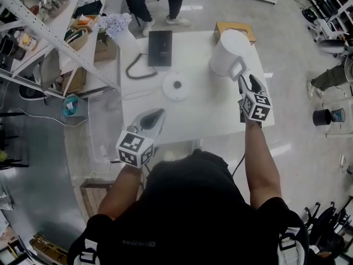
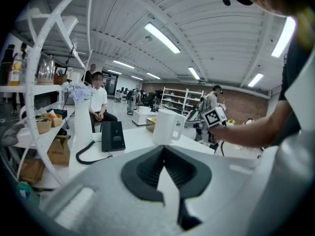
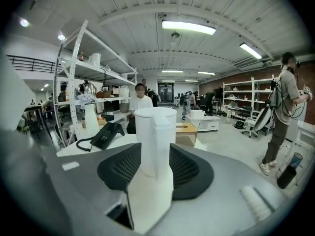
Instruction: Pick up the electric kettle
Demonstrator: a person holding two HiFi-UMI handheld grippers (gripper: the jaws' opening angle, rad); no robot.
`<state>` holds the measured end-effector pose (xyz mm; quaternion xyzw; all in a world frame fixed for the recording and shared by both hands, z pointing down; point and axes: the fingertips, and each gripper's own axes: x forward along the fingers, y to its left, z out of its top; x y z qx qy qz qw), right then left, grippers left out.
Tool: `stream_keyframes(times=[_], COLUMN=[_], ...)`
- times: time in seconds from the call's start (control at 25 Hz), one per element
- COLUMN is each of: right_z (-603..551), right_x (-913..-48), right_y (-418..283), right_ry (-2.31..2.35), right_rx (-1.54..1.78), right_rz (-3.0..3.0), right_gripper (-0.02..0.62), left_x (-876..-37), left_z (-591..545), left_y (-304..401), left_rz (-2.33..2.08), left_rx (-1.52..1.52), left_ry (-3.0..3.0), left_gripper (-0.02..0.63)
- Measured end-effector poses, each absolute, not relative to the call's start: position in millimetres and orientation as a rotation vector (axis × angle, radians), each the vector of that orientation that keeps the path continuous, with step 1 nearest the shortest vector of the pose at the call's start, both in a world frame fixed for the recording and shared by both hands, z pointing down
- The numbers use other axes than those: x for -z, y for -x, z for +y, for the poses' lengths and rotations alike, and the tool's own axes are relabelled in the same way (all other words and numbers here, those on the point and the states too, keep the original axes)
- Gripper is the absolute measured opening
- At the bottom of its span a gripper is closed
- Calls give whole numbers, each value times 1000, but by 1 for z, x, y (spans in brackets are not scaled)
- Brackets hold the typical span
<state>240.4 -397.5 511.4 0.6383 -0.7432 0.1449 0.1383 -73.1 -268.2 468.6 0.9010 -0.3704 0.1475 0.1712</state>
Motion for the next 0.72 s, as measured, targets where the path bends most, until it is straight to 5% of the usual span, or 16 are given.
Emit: stream_keyframes(times=[0.36,0.72], right_z=[-354,-295], right_x=[-490,-460], right_y=[-179,-99], right_ry=[-1752,-1567], right_rx=[-447,-461], right_rz=[-2312,-2505], right_gripper=[5,5], left_x=[-464,-449], left_z=[-253,-241], left_y=[91,103], left_rz=[-1065,-1065], left_rx=[-404,-350], left_ry=[-2566,-2602], left_gripper=[3,3])
